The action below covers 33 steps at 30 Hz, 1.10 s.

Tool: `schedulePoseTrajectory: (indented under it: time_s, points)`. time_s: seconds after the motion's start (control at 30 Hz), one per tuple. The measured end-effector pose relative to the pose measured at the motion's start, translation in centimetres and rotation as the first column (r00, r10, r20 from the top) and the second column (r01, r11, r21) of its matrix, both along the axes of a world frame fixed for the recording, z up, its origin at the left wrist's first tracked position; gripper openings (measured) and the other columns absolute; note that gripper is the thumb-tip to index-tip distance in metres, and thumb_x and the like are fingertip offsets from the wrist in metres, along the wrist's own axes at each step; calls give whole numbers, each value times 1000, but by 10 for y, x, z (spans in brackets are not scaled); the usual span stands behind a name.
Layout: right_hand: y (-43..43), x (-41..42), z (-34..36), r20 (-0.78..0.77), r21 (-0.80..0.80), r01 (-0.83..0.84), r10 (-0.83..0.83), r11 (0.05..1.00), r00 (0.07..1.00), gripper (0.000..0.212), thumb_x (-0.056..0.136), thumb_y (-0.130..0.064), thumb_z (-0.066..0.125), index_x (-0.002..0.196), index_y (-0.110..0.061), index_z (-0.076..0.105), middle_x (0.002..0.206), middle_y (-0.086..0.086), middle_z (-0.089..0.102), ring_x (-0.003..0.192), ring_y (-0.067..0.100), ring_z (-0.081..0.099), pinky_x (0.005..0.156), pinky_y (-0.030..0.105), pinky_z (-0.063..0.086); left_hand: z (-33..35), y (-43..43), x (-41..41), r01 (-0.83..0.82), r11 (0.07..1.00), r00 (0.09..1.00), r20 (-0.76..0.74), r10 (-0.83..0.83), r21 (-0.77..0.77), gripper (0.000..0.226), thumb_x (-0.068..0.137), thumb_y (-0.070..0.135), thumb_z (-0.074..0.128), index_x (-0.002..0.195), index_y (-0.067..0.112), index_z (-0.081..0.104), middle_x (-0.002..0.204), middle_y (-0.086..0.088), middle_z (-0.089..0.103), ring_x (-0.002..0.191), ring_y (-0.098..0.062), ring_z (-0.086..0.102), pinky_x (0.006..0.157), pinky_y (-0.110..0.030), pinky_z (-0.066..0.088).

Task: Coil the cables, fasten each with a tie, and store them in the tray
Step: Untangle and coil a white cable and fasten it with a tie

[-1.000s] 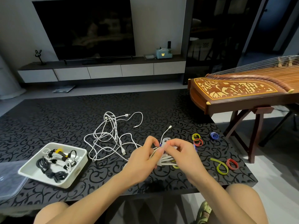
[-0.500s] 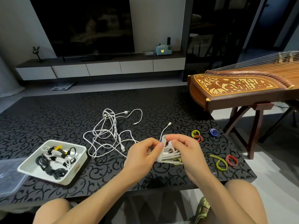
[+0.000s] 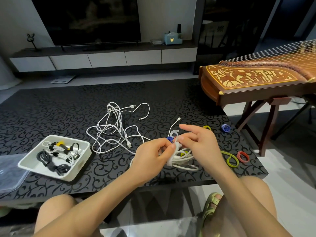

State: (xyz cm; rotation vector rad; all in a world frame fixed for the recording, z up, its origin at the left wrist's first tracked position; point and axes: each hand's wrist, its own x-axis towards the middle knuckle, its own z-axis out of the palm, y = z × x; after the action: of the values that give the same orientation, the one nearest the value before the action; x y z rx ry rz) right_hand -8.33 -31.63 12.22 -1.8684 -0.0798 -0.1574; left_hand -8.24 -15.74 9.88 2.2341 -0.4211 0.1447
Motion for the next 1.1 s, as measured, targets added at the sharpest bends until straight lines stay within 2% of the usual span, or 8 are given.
schedulePoseTrajectory:
  time_s: [0.2, 0.3, 0.4, 0.53, 0.63, 0.9, 1.07, 1.1]
  points:
    - [4, -2, -4, 29, -44, -20, 21, 999, 999, 26, 86, -5, 62, 113, -8, 65, 72, 1, 74, 80, -2, 68, 89, 25, 52, 0, 3, 1, -2, 999, 1000, -18, 3, 38, 35, 92, 38, 53, 58, 29, 50, 51, 19, 49, 51, -3, 43, 52, -17, 31]
    - [5, -2, -5, 32, -55, -28, 30, 998, 999, 26, 85, -5, 63, 110, -12, 67, 73, -7, 74, 83, 0, 68, 88, 26, 52, -2, 3, 1, 3, 999, 1000, -24, -2, 42, 38, 93, 37, 53, 56, 32, 47, 49, 19, 48, 49, -3, 42, 51, -16, 31]
    - [6, -2, -8, 25, -62, -41, 42, 997, 999, 24, 86, -8, 63, 110, -11, 68, 67, -3, 72, 79, 0, 68, 86, 27, 53, -5, 3, 2, -2, 999, 998, -58, 4, 41, 39, 93, 38, 53, 55, 30, 46, 48, 18, 47, 48, -4, 41, 50, -17, 30]
    - [5, 2, -11, -71, 171, -46, 59, 984, 996, 22, 95, -12, 52, 112, -9, 65, 73, 2, 74, 70, 4, 65, 67, 20, 52, -8, 2, 1, -26, 1000, 992, -120, 26, 2, 39, 92, 39, 53, 56, 30, 46, 46, 18, 46, 48, -4, 40, 50, -19, 29]
    - [0, 7, -11, -224, 378, -38, 131, 925, 966, 24, 88, -2, 58, 111, -7, 65, 78, 8, 74, 68, 12, 62, 60, 16, 48, -5, 1, 1, -26, 1000, 991, -128, 24, -12, 40, 92, 41, 52, 55, 29, 46, 45, 16, 45, 47, -4, 39, 50, -19, 28]
    - [-11, 17, -7, -417, 490, -93, 327, 866, 848, 31, 79, 7, 63, 108, -4, 64, 91, 16, 68, 69, 22, 65, 60, 27, 50, -1, 1, 2, -18, 997, 990, -144, 7, -75, 37, 89, 38, 56, 55, 25, 48, 42, 14, 41, 45, -5, 36, 49, -17, 27]
    - [-12, 16, -6, -473, 480, -157, 406, 863, 782, 6, 84, -3, 62, 84, -1, 68, 68, 8, 66, 55, 14, 63, 50, 21, 50, -3, -1, 3, -17, 995, 988, -153, 1, -102, 37, 88, 34, 58, 56, 18, 48, 44, 11, 37, 48, -6, 33, 54, -23, 31]
    - [-13, 16, -8, -485, 482, -164, 418, 861, 769, 12, 86, -4, 61, 76, -1, 68, 62, 6, 65, 51, 12, 61, 46, 20, 48, -3, 0, 3, -9, 995, 988, -151, -7, -103, 36, 88, 35, 58, 58, 17, 49, 45, 11, 37, 48, -6, 33, 53, -22, 31]
